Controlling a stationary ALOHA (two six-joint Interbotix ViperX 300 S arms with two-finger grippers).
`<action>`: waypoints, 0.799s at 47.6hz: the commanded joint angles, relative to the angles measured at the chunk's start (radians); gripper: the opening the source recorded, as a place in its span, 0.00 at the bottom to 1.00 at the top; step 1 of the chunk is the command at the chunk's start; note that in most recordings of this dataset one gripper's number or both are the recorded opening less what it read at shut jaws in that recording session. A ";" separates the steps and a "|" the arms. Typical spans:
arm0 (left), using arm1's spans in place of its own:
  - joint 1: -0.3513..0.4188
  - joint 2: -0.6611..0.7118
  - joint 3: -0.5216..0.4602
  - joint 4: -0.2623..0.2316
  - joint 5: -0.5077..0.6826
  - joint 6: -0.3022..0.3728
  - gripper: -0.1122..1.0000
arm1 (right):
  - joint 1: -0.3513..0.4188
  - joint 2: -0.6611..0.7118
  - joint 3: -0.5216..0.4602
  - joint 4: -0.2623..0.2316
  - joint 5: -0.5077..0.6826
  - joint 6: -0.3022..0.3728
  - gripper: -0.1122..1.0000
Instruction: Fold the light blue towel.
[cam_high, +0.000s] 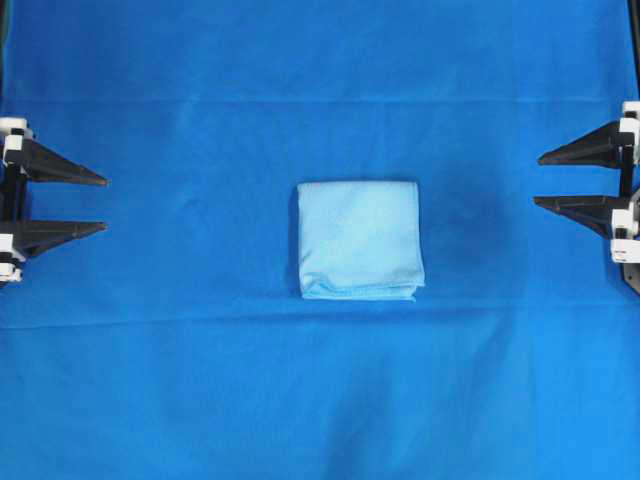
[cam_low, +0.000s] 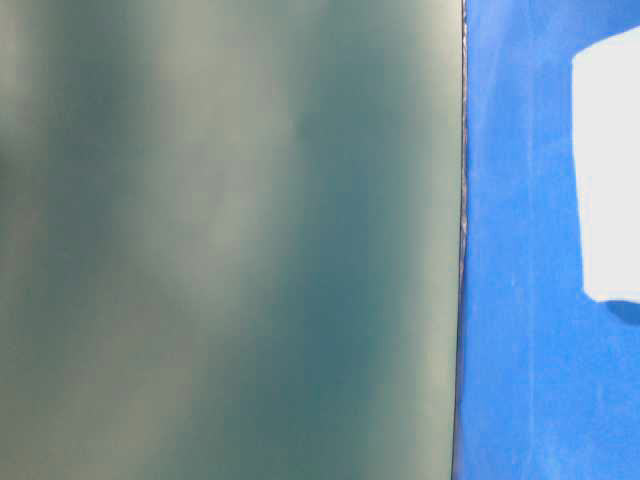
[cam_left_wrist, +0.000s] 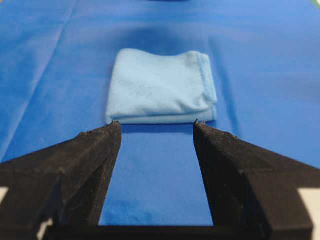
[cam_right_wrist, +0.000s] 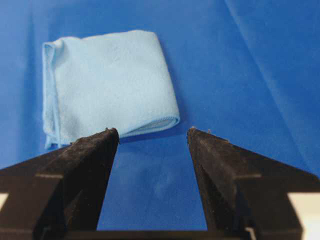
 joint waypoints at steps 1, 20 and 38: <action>0.003 0.006 -0.012 0.002 -0.005 -0.002 0.62 | 0.000 0.011 -0.011 0.000 -0.009 0.002 0.65; 0.003 0.006 -0.012 0.002 -0.005 -0.002 0.62 | -0.002 0.011 -0.011 0.000 -0.006 0.002 0.65; 0.003 0.006 -0.011 0.002 0.000 -0.002 0.62 | -0.014 0.011 -0.011 0.000 -0.005 0.002 0.65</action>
